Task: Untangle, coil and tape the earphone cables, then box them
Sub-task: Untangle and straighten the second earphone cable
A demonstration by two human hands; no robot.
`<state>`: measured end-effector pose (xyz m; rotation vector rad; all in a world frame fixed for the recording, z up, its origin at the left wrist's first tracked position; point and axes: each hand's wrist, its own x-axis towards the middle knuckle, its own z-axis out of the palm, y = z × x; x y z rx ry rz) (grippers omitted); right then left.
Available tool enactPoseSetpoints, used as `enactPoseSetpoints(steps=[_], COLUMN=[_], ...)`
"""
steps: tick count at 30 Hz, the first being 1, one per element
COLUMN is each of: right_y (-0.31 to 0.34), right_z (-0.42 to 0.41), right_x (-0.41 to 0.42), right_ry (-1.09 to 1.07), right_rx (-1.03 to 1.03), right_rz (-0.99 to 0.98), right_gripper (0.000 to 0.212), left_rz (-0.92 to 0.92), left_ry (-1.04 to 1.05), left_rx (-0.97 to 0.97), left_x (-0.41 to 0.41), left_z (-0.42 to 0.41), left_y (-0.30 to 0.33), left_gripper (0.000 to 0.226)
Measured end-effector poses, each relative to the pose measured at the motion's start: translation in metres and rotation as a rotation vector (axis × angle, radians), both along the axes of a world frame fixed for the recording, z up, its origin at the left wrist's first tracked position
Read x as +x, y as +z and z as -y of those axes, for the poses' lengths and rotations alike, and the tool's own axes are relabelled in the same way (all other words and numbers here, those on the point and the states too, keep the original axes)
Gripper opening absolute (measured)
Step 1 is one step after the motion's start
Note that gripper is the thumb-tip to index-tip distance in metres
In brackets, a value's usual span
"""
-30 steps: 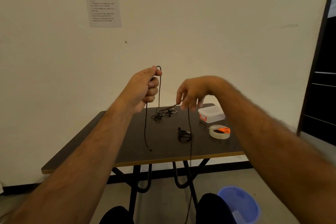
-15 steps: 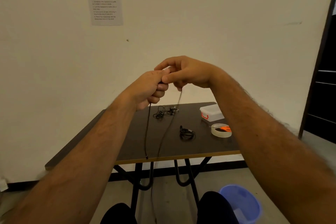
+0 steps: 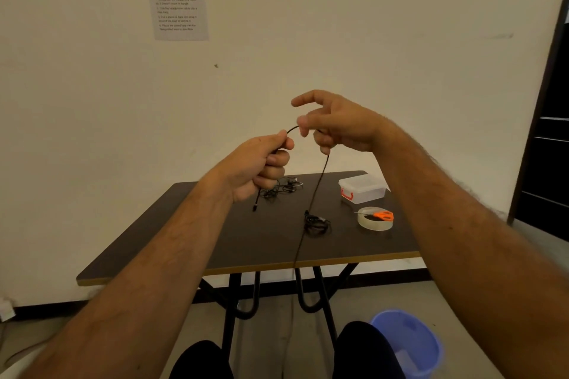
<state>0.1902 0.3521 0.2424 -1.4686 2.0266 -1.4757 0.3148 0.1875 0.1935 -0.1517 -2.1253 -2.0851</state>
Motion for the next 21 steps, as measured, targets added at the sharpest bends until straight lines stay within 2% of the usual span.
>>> enactPoseSetpoints(steps=[1, 3, 6, 9, 13, 21], right_y=[-0.001, -0.003, -0.004, -0.008, -0.024, -0.086], right_z=[0.0, 0.001, 0.004, 0.008, 0.017, 0.034], right_x=[0.001, 0.003, 0.006, 0.008, 0.007, 0.012], right_ry=[0.047, 0.062, -0.02, -0.07, -0.137, -0.153], right_rx=[0.06, 0.078, -0.09, -0.259, -0.371, -0.353], right_rz=[-0.05, -0.175, -0.235, -0.183, -0.127, 0.034], right_gripper=[0.043, 0.027, 0.012, 0.008, 0.008, 0.009], left_rz=[-0.004, -0.008, 0.012, 0.028, 0.03, -0.043], left_ry=[-0.006, -0.02, -0.043, -0.077, -0.116, -0.151], left_rx=[-0.002, 0.0, 0.043, 0.099, 0.123, 0.157], left_x=[0.0, 0.002, 0.005, 0.009, 0.014, 0.018], left_z=[-0.001, -0.003, -0.004, -0.008, -0.022, -0.045], left_y=[0.0, -0.002, -0.009, -0.021, -0.032, -0.041], left_gripper=[0.031, 0.032, 0.036, 0.04, 0.042, 0.04])
